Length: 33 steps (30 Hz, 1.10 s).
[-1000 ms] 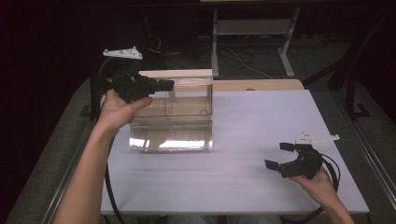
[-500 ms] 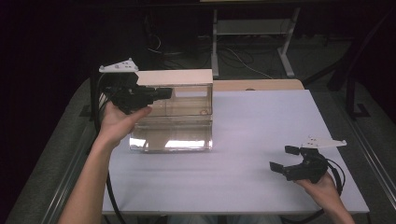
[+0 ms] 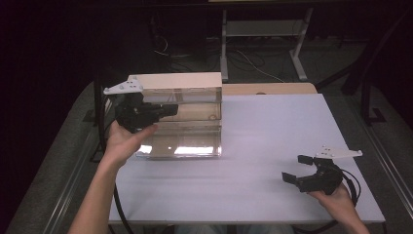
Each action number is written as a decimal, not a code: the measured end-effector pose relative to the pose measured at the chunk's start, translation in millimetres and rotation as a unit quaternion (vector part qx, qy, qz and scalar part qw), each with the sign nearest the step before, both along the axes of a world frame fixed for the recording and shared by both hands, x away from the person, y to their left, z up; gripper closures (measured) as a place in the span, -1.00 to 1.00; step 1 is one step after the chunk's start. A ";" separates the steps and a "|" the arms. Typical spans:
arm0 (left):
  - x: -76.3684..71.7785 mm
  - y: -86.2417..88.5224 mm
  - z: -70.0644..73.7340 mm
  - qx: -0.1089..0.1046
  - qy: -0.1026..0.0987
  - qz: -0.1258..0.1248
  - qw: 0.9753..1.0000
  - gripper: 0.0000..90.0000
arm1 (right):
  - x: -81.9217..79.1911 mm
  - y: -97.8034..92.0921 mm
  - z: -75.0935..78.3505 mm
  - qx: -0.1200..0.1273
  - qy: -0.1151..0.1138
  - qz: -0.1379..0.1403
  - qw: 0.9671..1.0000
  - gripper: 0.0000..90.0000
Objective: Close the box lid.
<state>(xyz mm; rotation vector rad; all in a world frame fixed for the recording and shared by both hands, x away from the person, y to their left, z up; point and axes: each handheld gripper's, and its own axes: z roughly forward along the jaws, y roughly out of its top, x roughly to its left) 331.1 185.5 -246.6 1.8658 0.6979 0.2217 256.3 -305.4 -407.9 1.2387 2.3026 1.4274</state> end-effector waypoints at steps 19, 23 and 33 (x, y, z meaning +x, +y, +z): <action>-6.0 3.8 -29.2 -0.007 0.019 0.011 1.000 0.96 | -2.3 -3.8 -2.0 0.002 0.001 -0.003 1.000 -0.98; -7.6 5.0 -39.1 -0.004 0.028 0.014 1.000 0.96 | -2.3 -3.8 -3.2 0.006 -0.003 -0.006 1.000 -0.98; -25.5 9.0 -58.8 -0.022 0.050 -0.003 0.999 0.55 | -3.4 -5.2 -4.4 0.009 -0.003 -0.005 1.000 -0.98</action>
